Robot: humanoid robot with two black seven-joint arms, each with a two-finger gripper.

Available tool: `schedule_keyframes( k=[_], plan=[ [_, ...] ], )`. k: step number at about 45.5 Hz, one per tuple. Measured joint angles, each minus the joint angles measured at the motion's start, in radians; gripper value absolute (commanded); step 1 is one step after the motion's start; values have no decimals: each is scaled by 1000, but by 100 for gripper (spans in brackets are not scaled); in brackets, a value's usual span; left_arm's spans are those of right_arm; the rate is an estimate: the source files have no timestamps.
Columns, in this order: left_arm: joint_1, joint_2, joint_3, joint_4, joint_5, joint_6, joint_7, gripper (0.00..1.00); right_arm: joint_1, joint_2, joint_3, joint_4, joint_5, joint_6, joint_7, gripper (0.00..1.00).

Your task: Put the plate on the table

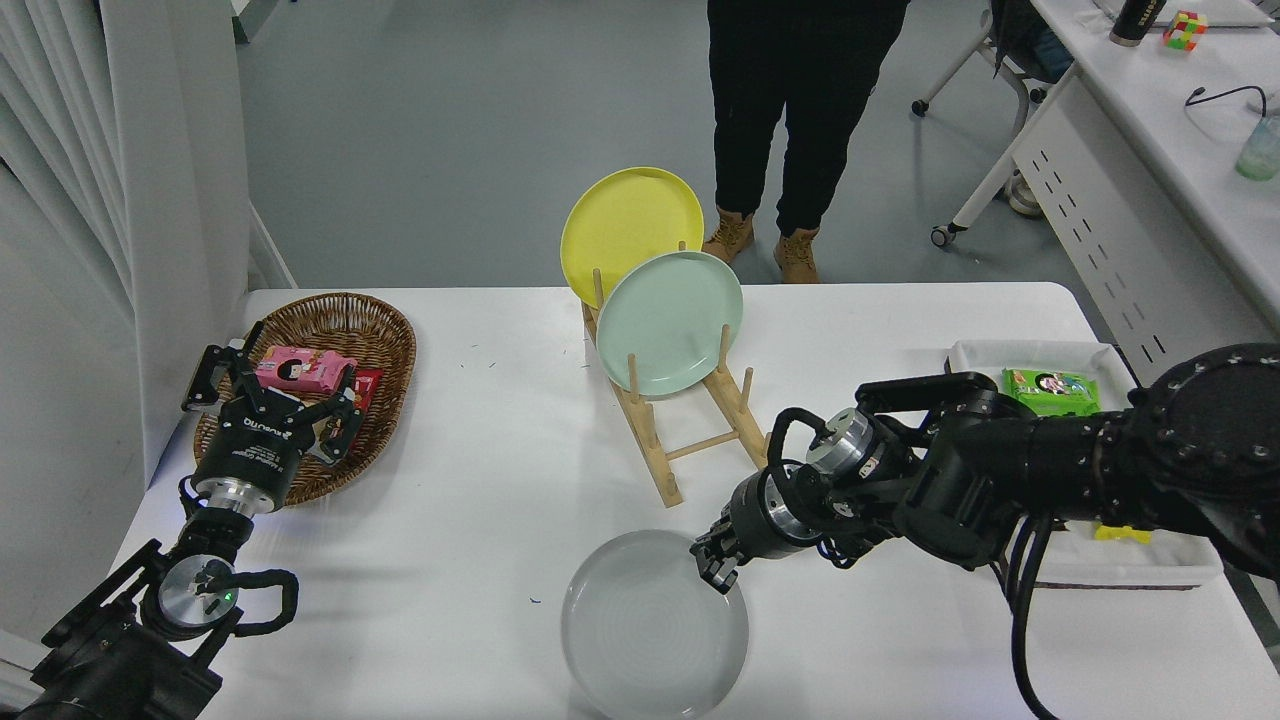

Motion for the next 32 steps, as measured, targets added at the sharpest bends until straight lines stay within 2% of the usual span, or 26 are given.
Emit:
schedule_keyframes(
  k=[5, 7, 22, 32],
  plan=[
    [0, 0, 0, 0, 0, 0, 0, 98, -1, 2, 0, 0, -12, 3, 0, 76],
    [0, 0, 0, 0, 0, 0, 0, 98, -1, 2, 0, 0, -18, 4, 0, 100],
    [0, 0, 0, 0, 0, 0, 0, 98, 6, 7, 0, 0, -51, 55, 0, 100],
    [0, 0, 0, 0, 0, 0, 0, 98, 18, 6, 22, 2, -131, 113, 0, 100]
  ],
)
